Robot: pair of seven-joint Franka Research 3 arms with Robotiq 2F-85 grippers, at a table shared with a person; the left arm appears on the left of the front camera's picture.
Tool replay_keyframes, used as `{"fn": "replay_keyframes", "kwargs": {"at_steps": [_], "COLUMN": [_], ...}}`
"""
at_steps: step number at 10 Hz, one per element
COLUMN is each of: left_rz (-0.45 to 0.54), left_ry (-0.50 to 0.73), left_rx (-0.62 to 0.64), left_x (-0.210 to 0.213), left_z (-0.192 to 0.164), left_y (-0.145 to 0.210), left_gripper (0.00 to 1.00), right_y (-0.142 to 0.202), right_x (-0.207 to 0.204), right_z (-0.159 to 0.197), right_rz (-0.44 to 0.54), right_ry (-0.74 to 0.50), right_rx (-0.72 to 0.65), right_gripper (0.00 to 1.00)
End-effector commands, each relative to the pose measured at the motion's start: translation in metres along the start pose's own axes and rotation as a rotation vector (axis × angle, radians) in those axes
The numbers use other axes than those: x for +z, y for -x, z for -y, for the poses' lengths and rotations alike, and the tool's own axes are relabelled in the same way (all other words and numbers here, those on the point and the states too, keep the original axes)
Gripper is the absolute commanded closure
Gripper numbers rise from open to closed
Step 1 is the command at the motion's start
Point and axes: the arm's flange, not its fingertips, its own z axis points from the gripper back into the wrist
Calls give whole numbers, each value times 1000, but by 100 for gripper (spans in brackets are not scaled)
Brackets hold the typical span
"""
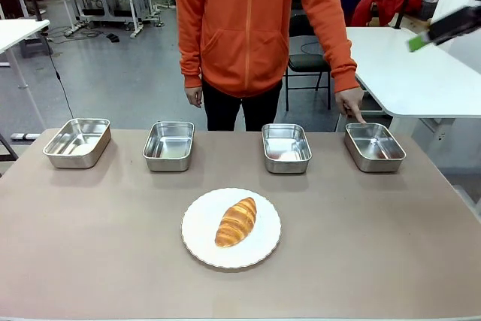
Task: Place the bread in the container.
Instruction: Place the Butter Roll into the Airtight Container indicated by the human.
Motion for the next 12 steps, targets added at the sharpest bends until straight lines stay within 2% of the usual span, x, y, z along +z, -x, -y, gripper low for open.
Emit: {"fn": "replay_keyframes", "kwargs": {"at_steps": [1,3,5,6,7,8,9,10,12], "left_rz": [16,16,16,16,16,16,16,16,16], "left_ry": [6,6,6,6,6,6,6,6,6], "left_rx": [-6,-6,-6,-6,-6,-6,-6,-6,-6], "left_x": [2,2,2,2,2,2,2,2,2], "left_z": [1,1,1,1,1,1,1,1,1], "left_y": [-1,-1,-1,-1,-1,-1,-1,-1,-1], "left_gripper": [0,0,0,0,0,0,0,0,0], "right_y": [-16,-24,-21,-17,-12,-6,0,6,6], "right_x": [-23,-78,-127,-148,-168,-187,-188,-176,-176], "right_z": [-61,-123,-182,-201,-217,-225,-221,-222,-222], "right_rz": [-136,-266,-326,-352,-373,-399,-400,-411,-411], "right_ry": [67,41,59,85,112,135,76,88,88], "right_rx": [-157,-270,-409,-521,-569,-599,-632,-552,-552], "right_gripper": [0,0,0,0,0,0,0,0,0]}}
